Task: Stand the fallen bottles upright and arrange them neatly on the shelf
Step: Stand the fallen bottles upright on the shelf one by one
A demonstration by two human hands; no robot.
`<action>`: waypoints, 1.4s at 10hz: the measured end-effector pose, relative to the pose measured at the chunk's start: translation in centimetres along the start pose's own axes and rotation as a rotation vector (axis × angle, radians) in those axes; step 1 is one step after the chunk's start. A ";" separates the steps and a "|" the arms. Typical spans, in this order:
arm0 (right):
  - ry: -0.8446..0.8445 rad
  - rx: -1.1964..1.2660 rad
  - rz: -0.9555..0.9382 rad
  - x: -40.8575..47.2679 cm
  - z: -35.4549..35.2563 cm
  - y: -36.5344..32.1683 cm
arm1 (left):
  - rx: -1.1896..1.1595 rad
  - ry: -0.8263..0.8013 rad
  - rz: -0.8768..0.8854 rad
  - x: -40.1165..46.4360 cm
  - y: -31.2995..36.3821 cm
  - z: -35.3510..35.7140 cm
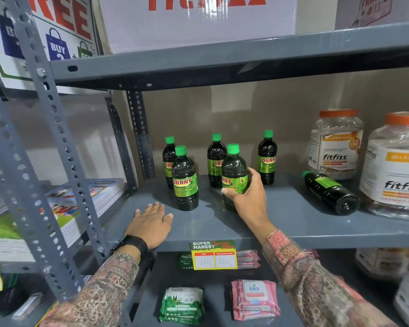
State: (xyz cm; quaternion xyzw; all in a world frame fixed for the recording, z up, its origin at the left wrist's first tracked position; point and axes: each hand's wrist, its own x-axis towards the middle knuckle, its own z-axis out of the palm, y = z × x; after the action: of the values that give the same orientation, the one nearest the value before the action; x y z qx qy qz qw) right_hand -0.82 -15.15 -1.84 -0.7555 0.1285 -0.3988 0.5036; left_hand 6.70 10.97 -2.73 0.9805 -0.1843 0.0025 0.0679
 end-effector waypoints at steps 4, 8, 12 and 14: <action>-0.065 -0.046 0.025 -0.3 0.1 -0.4 | 0.003 -0.004 0.000 -0.2 0.2 -0.2; -0.051 -0.121 -0.016 -0.9 -2.6 -1.5 | -0.005 0.006 0.007 0.1 -0.2 0.1; 0.023 -1.318 0.145 5.7 -17.1 2.8 | -0.005 0.018 0.004 0.4 -0.2 0.5; 0.012 -1.296 0.085 4.8 -16.3 2.6 | -0.008 0.014 0.006 0.5 0.2 0.5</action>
State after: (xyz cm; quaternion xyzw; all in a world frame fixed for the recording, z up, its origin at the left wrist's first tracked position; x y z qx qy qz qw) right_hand -9.07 -29.94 1.08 -0.8983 0.3757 -0.2244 -0.0397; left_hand 7.10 10.52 -3.18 0.9796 -0.1867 0.0090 0.0731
